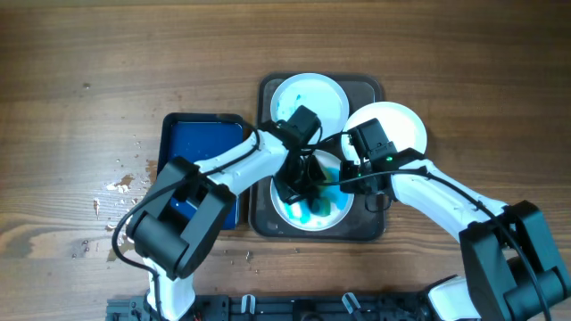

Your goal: Clean dirty plates on tray and stack at the side

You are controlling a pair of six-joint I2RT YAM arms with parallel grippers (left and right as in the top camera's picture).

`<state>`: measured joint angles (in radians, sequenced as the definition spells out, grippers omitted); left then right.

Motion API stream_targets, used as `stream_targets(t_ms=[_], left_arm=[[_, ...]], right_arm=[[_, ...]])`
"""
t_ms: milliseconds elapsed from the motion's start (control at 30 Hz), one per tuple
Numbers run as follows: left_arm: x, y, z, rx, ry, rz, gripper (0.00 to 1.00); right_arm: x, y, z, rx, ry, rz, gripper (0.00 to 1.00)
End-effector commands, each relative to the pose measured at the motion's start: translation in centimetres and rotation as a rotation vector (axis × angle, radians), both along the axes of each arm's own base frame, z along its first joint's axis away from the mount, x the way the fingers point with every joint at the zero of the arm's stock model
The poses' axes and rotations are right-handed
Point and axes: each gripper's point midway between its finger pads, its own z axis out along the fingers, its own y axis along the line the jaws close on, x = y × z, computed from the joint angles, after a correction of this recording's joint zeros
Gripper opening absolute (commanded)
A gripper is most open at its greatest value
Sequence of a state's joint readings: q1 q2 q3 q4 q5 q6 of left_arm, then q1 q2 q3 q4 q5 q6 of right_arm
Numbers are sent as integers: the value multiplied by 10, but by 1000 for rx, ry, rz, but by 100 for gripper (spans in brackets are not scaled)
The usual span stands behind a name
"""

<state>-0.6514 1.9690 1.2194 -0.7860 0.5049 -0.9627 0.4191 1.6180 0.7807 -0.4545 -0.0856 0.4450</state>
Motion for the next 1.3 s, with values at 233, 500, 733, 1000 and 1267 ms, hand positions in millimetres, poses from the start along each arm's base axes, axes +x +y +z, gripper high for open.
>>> stream_targets(t_ms=[233, 500, 733, 1000, 1267], left_arm=[[26, 94, 3, 395, -141, 79, 4], [10, -24, 3, -55, -133, -36, 4], [40, 119, -4, 502, -206, 96, 4], [37, 118, 83, 232, -295, 81, 4], [54, 272, 64, 613, -419, 203, 4]], right_arm=[[-3, -2, -6, -18, 20, 0, 15], [-3, -2, -6, -18, 20, 0, 15], [-2, -2, -6, -16, 17, 0, 15], [-3, -2, -6, -19, 23, 1, 11], [-7, -4, -8, -26, 41, 0, 11]])
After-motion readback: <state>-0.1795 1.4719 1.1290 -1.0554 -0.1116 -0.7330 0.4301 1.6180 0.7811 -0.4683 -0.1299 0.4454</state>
